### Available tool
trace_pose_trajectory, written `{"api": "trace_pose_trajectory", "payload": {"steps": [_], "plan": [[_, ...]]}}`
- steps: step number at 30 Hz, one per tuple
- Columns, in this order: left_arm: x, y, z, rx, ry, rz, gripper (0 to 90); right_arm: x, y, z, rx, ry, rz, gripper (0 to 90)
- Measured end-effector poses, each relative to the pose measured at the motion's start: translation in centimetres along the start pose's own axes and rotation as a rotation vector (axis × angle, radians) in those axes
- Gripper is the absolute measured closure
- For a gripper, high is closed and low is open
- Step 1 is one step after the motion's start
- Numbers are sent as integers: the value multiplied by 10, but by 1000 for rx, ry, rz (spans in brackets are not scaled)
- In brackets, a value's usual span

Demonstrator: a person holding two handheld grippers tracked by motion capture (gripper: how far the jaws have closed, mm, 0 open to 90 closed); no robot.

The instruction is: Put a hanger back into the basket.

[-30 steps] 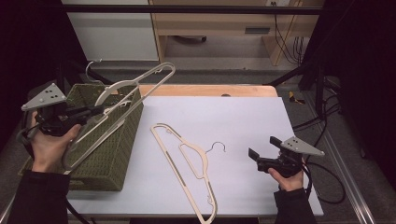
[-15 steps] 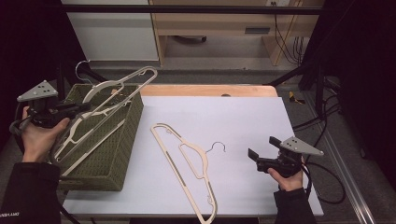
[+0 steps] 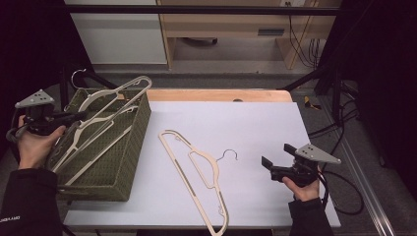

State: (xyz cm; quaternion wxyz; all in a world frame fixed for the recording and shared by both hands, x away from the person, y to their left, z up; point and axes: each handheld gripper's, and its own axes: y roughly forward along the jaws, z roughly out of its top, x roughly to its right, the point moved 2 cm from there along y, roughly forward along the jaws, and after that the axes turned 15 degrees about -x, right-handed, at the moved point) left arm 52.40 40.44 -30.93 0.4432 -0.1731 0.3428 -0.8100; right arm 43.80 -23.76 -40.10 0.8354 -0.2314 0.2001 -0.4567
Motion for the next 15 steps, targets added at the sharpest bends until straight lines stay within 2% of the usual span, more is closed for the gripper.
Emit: {"api": "trace_pose_trajectory", "payload": {"steps": [4, 12, 15], "plan": [[-5, -1, -6, -10, -2, 14, 866, 0, 0, 0, -3, 3, -3, 52], [-15, -1, -18, -21, -20, 2, 866, 0, 1, 0, 0, -8, -3, 52], [-18, -3, -23, -29, -25, -10, 866, -1, 1, 0, -4, 2, -4, 52]]}}
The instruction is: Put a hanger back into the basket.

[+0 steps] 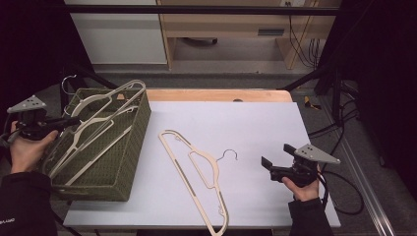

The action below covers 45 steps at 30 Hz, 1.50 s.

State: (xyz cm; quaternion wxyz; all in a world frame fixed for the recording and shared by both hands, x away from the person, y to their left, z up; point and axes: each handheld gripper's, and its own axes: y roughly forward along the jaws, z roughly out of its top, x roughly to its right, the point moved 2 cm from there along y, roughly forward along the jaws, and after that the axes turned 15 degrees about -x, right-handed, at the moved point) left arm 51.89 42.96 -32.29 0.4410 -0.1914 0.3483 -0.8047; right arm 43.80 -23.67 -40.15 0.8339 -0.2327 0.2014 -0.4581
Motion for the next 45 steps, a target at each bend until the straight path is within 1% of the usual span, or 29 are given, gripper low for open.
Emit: {"api": "trace_pose_trajectory", "payload": {"steps": [1, 2, 4, 5, 7, 11, 16, 18, 19, 21, 22, 23, 24, 26, 28, 29, 30, 32, 34, 35, 36, 38, 39, 40, 42, 43, 45], "plan": [[0, 0, -1, -1, -5, -2, 866, 0, 0, 0, 0, 0, 0, 52], [-1, -1, -3, -8, 0, -3, 866, 0, 0, 0, 0, 5, 0, 52], [-1, -2, -6, -17, -7, -9, 866, 1, 0, 0, 3, -3, 0, 52], [-1, -1, -7, -24, -3, -7, 866, 1, 1, 0, 4, -5, -1, 52], [0, 2, -9, -54, 0, -2, 866, 0, 1, 0, 1, -5, 0, 52], [2, 11, -12, -71, -3, -12, 866, -1, 1, 0, -1, 0, 7, 52], [3, 32, -21, -124, -34, -11, 866, 0, 1, 0, 0, -4, 2, 52], [3, 42, -28, -140, -58, -19, 865, -1, 1, -1, -2, -3, 4, 52], [2, 44, -30, -137, -63, -20, 864, -1, 1, -1, -2, -7, 7, 52], [-3, 46, -37, -122, -98, -35, 862, -1, 1, -1, -3, -8, 5, 52], [-4, 46, -38, -118, -105, -31, 861, -1, 1, -1, -3, -7, 6, 52], [-4, 47, -39, -125, -109, -24, 858, -1, 1, -1, -3, -5, 5, 52], [-5, 48, -40, -128, -121, -9, 855, -1, 1, 0, -3, -1, 3, 52], [-7, 50, -42, -122, -161, 18, 846, -2, 1, 0, -4, -2, 3, 52], [-9, 51, -43, -124, -195, 36, 839, -2, 1, 0, -3, -4, 4, 53], [-11, 53, -44, -133, -222, 59, 834, -2, 1, 0, -4, -3, 4, 53], [-13, 53, -44, -148, -231, 85, 827, -2, 1, 0, -4, -3, 4, 53], [-16, 55, -45, -171, -255, 121, 817, -2, 1, -1, -6, -2, 5, 53], [-19, 57, -47, -220, -277, 183, 782, -3, 2, -1, -5, -3, 8, 53], [-20, 59, -50, -257, -291, 203, 761, -2, 2, -1, -6, -7, 8, 53], [-21, 59, -51, -264, -297, 207, 745, -2, 3, -1, -3, -10, 9, 53], [-23, 59, -54, -259, -321, 198, 742, -2, 3, -1, -7, -10, 9, 53], [-23, 59, -55, -252, -343, 194, 743, -2, 3, -1, -6, -9, 8, 53], [-24, 58, -56, -272, -334, 192, 739, -3, 3, -1, -6, -8, 10, 53], [-24, 58, -57, -288, -339, 203, 711, -3, 3, -1, -6, -9, 9, 53], [-24, 57, -57, -292, -340, 205, 702, -3, 3, -1, -4, -12, 9, 53], [-22, 53, -56, -280, -348, 212, 688, -3, 3, -1, -6, -8, 10, 53]]}}
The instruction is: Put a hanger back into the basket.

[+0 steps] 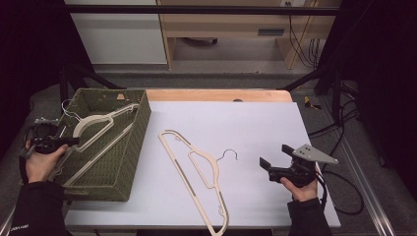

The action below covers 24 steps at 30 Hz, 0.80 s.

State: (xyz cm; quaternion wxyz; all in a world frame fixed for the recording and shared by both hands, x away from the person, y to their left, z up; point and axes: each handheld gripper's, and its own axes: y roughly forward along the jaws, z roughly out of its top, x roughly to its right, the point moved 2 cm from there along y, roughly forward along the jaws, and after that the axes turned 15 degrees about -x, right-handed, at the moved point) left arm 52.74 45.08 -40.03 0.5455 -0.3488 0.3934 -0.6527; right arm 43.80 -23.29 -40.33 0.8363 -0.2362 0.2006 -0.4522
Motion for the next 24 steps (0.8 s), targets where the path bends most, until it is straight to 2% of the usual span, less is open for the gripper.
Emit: {"api": "trace_pose_trajectory", "payload": {"steps": [3, 8, 12, 14, 16, 19, 24], "plan": [[5, -10, 0, 43, 11, -17, 673, 0, 0, 0, 1, 0, 0, 53], [26, -31, 3, 140, 76, -40, 595, 1, 0, 0, 3, -3, -2, 53], [50, -49, 4, 251, 116, -106, 486, 0, 0, 0, 5, 1, 1, 53], [62, -55, 4, 288, 150, -141, 436, 1, -1, 0, 5, 4, 2, 54], [76, -59, 4, 323, 190, -152, 382, 1, -1, 0, 6, 7, 2, 55], [97, -60, 4, 373, 235, -210, 304, 2, 0, -1, 7, -4, 4, 56], [125, -61, 2, 423, 279, -251, 212, 1, 1, -1, 2, -1, 6, 57]]}}
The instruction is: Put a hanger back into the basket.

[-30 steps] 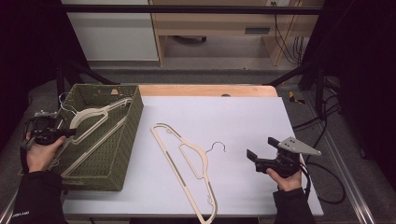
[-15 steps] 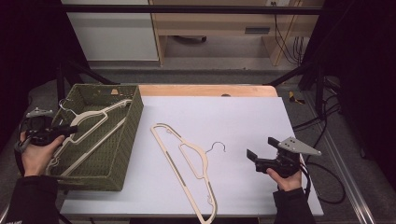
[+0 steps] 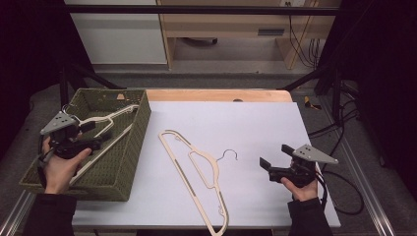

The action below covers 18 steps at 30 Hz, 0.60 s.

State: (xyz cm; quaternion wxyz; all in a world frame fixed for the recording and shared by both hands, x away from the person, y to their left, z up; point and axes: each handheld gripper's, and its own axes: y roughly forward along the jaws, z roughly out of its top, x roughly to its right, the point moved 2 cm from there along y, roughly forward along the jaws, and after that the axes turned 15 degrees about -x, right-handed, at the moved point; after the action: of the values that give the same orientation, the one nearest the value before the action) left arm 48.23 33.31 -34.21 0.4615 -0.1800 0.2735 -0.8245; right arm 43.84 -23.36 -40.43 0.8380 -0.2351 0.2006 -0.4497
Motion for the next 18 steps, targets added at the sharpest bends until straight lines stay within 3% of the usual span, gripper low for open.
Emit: {"api": "trace_pose_trajectory", "payload": {"steps": [7, 13, 18], "plan": [[40, 12, 7, 25, 73, -56, 128, -1, -1, 0, 6, 7, 12, 42], [64, 23, 18, 40, 110, -104, 126, -2, 0, -1, 4, -7, 42, 27], [83, 34, 26, 29, 148, -115, 126, -4, 2, -1, -5, -19, 50, 11]]}}
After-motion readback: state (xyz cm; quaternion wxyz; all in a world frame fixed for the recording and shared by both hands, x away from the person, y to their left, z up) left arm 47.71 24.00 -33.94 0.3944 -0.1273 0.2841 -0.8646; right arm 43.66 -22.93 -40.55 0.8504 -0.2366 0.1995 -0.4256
